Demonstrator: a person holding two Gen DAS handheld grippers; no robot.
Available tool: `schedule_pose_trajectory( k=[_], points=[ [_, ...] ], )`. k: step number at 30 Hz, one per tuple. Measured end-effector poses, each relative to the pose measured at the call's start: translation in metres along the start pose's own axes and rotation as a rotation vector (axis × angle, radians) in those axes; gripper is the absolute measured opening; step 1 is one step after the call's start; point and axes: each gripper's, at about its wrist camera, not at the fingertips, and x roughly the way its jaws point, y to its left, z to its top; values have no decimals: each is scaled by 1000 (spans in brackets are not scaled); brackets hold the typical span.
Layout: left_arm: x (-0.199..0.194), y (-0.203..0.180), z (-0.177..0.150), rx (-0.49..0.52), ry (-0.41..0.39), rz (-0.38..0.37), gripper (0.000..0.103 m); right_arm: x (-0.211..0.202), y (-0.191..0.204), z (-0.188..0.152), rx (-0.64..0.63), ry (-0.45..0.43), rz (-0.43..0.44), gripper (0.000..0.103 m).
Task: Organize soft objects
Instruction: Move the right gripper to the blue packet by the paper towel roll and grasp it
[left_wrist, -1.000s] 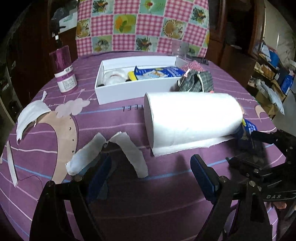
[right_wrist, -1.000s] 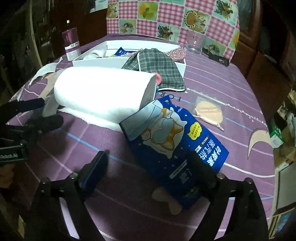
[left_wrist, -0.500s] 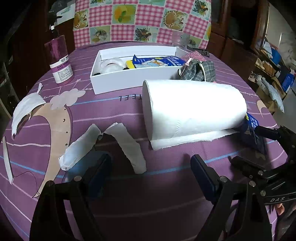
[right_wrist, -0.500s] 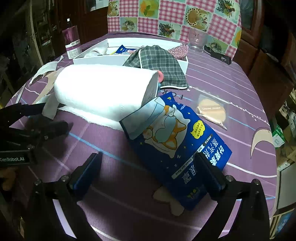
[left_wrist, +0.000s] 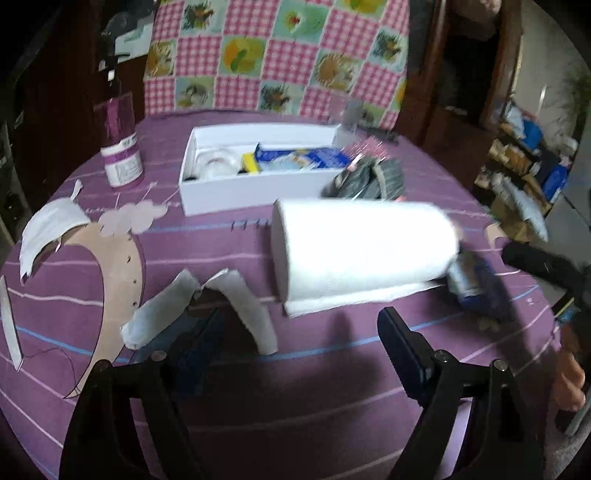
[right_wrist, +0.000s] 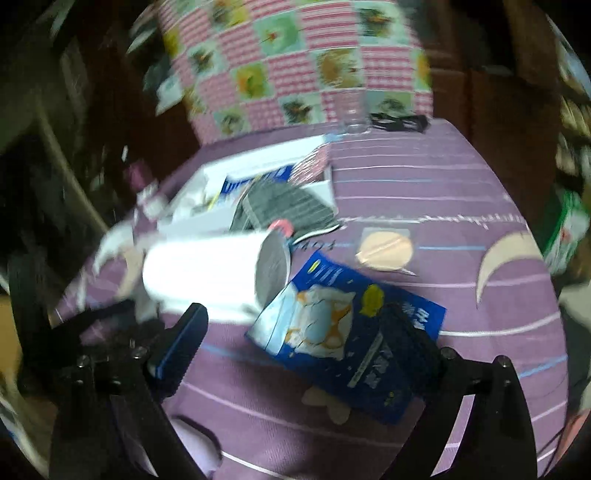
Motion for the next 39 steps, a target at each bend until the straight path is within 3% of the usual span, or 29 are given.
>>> schedule_pose_trajectory(
  k=[5, 12, 14, 24, 29, 30, 35, 37, 39],
  points=[
    [-6, -9, 1, 37, -21, -39, 82, 10, -23, 5, 121, 38, -69, 93],
    [-5, -14, -1, 59, -8, -47, 76, 28, -34, 1, 141, 112, -189, 90],
    [-5, -14, -1, 60, -8, -54, 76, 37, -31, -2, 124, 156, -197, 91],
    [-8, -27, -5, 114, -8, -83, 76, 62, 14, -19, -185, 187, -318, 103],
    [-7, -27, -5, 117, -3, -76, 76, 63, 12, -19, -195, 198, -312, 102],
    [-7, -27, -5, 116, -3, -75, 76, 63, 12, -18, -197, 196, -312, 98],
    [-7, -27, -6, 115, -1, -74, 76, 57, 20, -18, -253, 140, -326, 55],
    [-7, -27, -6, 116, -1, -74, 76, 54, 32, -25, -304, 125, -331, 20],
    [-7, -27, -6, 115, -2, -74, 76, 55, 39, -29, -353, 116, -361, 14]
  ],
)
